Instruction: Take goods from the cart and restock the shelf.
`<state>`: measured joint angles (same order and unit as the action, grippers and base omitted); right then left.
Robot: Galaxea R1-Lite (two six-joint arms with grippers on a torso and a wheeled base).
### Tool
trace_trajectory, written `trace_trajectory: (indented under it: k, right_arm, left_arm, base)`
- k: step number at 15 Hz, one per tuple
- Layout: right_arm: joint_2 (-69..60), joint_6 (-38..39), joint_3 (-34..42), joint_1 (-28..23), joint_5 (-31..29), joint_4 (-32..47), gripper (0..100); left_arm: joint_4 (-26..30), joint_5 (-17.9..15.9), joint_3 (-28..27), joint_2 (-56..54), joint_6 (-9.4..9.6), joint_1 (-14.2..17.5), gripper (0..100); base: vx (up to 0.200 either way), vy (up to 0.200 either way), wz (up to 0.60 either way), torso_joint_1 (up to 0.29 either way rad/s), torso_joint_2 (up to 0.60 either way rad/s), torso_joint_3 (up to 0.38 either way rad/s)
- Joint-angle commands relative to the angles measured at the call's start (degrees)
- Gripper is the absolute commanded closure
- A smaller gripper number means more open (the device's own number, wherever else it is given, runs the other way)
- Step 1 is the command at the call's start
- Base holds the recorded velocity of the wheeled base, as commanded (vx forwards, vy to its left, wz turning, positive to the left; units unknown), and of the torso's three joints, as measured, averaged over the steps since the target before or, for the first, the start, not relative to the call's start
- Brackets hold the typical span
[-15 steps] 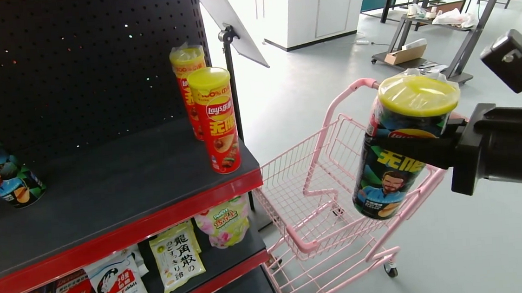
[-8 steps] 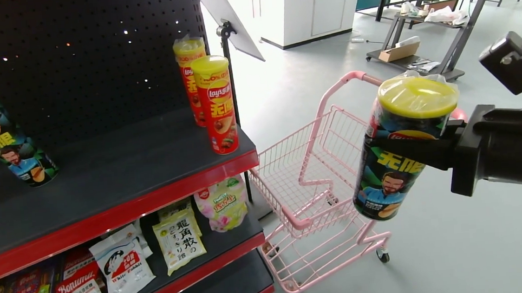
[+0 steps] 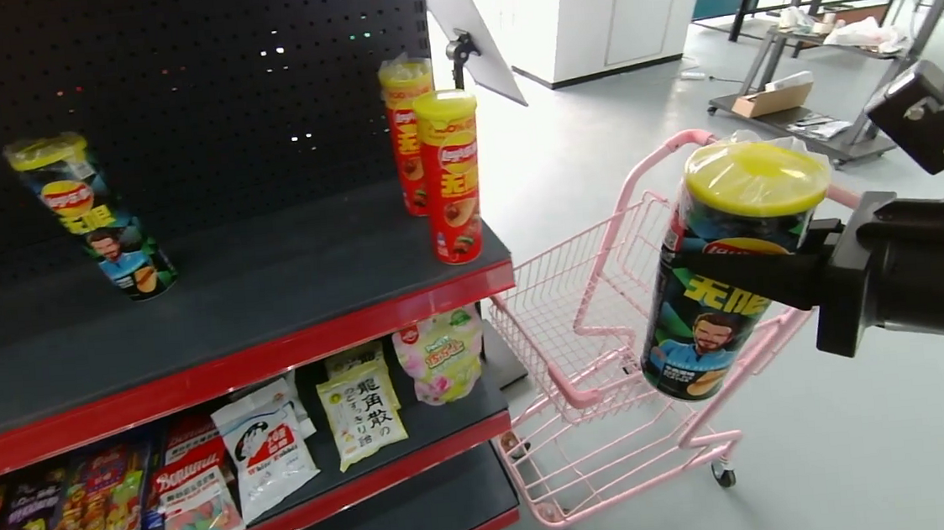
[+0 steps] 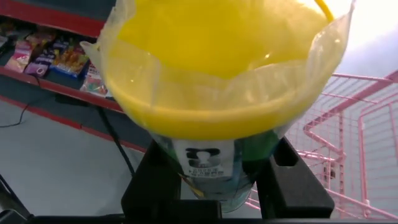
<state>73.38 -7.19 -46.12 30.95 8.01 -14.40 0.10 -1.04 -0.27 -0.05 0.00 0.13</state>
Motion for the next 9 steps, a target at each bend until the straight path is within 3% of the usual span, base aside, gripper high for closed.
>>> trace_trajectory:
  k: [1, 5, 9]
  right_arm:
    - [0.0, 0.0, 0.0, 0.1, 0.0, -0.2, 100]
    - [0.0, 0.0, 0.1, 0.1, 0.1, -0.3, 100]
    - [-2.4, -1.3, 3.5, 0.1, 0.4, -0.5, 100]
  left_arm:
    - [0.0, 0.1, 0.0, 0.0, 0.00, 0.0, 0]
    - [0.0, 0.1, 0.0, 0.0, 0.00, 0.0, 0]
    - [0.0, 0.1, 0.0, 0.0, 0.00, 0.0, 0]
  base:
    - [0.000, 0.000, 0.60, 0.017, 0.01, 0.002]
    - [0.000, 0.000, 0.60, 0.002, 0.00, -0.001]
    - [0.000, 0.000, 0.00, 0.000, 0.00, 0.000]
